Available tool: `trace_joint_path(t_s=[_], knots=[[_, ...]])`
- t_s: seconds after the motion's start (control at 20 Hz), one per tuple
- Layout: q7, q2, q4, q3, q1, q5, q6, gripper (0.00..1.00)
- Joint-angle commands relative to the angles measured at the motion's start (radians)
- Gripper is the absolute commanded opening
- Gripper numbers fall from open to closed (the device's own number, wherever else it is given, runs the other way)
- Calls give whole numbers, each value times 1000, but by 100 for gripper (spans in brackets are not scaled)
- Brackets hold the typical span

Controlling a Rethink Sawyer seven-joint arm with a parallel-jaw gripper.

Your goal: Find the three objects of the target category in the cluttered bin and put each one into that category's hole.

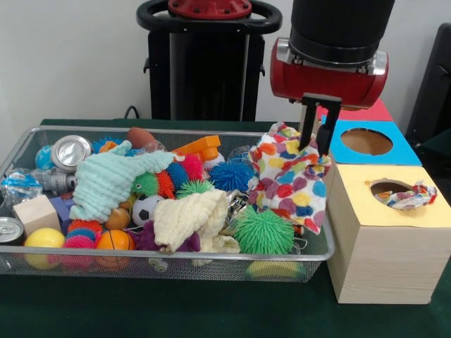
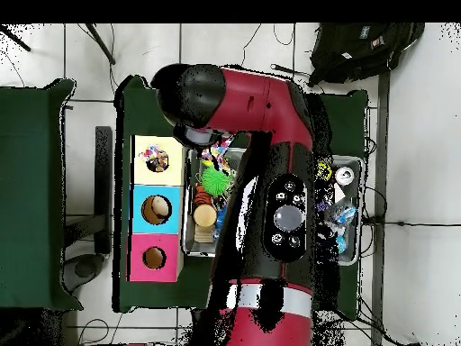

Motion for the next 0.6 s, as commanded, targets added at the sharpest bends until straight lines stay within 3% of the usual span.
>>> trace_joint_path(t_s=[0.05, 0.6], knots=[[367, 4, 23, -6, 39, 53, 125, 0], [469, 20, -43, -46, 76, 86, 216, 0]])
